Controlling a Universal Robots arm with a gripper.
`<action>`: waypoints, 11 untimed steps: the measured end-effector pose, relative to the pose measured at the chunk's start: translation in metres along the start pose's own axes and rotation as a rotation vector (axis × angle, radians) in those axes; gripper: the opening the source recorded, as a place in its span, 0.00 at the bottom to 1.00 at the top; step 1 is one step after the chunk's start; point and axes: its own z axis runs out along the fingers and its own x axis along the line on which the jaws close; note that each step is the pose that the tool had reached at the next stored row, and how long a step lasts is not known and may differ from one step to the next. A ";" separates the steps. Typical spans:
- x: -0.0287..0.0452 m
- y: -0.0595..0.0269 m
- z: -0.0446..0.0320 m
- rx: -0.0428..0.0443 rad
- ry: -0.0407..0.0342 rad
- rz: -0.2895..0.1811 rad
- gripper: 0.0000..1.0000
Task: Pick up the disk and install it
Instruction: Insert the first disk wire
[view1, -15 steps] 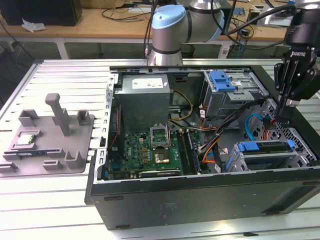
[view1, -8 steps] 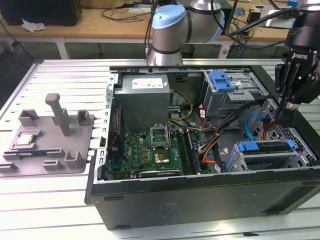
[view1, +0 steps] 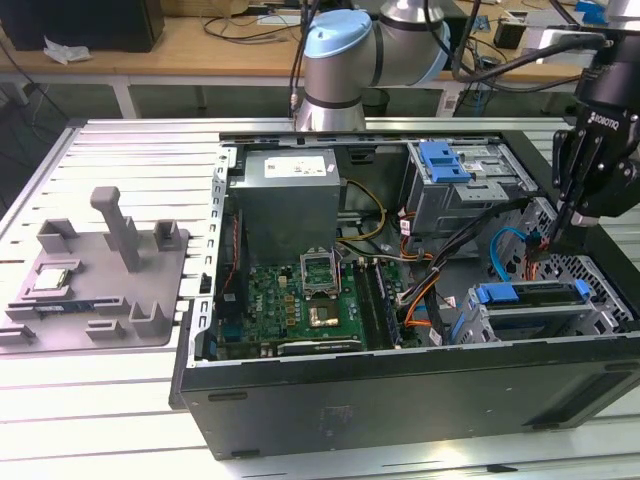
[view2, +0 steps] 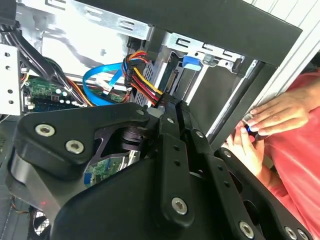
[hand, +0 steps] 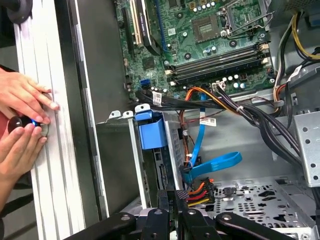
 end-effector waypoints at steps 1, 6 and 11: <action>0.0016 -0.0002 0.0004 0.0003 -0.0045 -0.001 0.16; 0.0097 -0.0014 0.0028 0.0014 -0.0270 -0.005 0.16; 0.0137 -0.0018 0.0041 0.0022 -0.0338 -0.008 0.16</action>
